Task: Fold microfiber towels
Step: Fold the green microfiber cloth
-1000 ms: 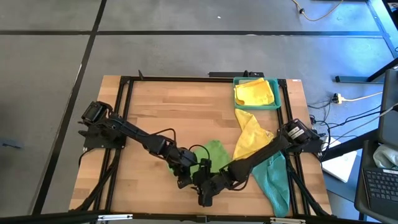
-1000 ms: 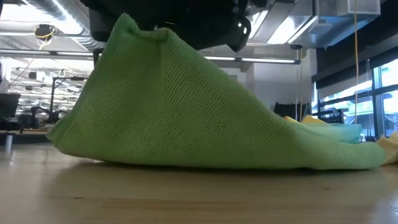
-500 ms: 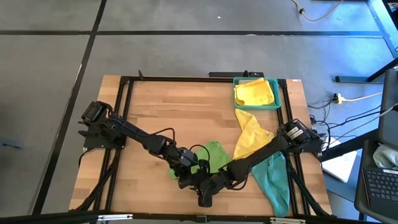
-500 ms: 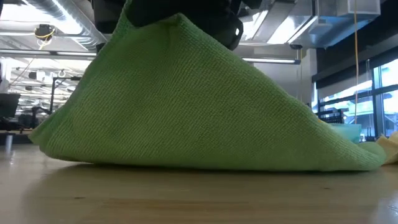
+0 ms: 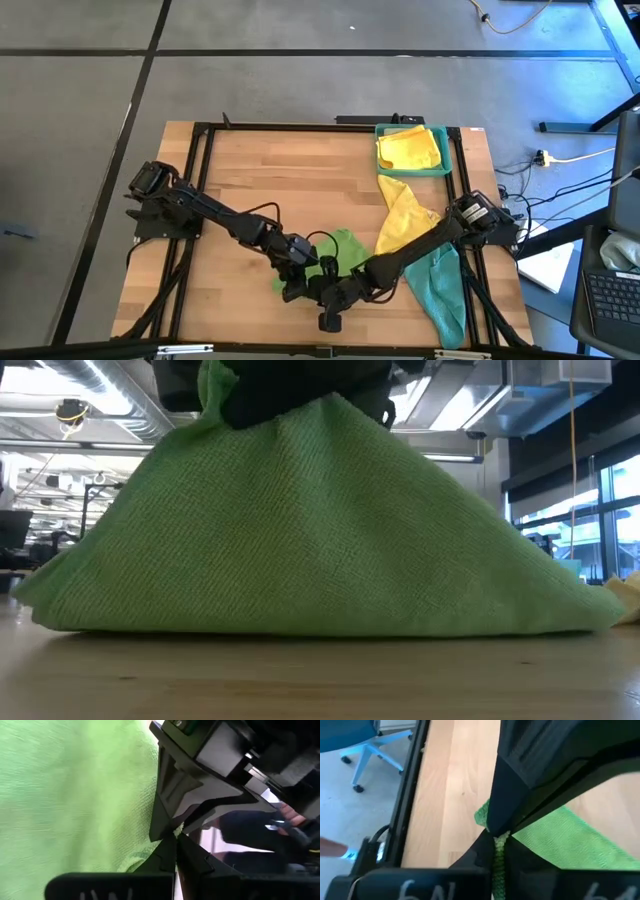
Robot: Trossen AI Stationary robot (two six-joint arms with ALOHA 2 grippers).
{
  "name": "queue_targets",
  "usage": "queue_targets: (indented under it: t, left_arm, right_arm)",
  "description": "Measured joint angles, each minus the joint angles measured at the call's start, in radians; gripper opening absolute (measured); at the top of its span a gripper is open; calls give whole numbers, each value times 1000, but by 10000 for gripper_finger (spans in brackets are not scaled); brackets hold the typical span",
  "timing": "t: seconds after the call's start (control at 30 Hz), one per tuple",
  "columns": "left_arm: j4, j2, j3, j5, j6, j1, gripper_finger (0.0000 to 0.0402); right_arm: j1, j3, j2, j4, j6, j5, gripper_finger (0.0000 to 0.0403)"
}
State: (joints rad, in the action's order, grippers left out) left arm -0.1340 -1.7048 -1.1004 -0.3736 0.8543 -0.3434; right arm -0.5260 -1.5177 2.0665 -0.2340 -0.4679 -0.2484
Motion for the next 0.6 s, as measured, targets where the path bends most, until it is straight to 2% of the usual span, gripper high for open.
queue_targets:
  t: [0.13,0.3,0.4,0.6]
  left_arm:
    - [-77,44,0,51,-49,13,0]
    - [-166,98,0,50,-107,32,0]
    - [-215,121,0,51,-140,40,0]
    - [-206,132,0,27,-221,-12,1]
  right_arm:
    - [-4,-1,-1,-13,-29,-8,7]
    - [-30,1,0,-49,-37,62,10]
    - [-42,1,0,-100,-27,65,11]
    - [-52,2,-4,-148,-85,62,6]
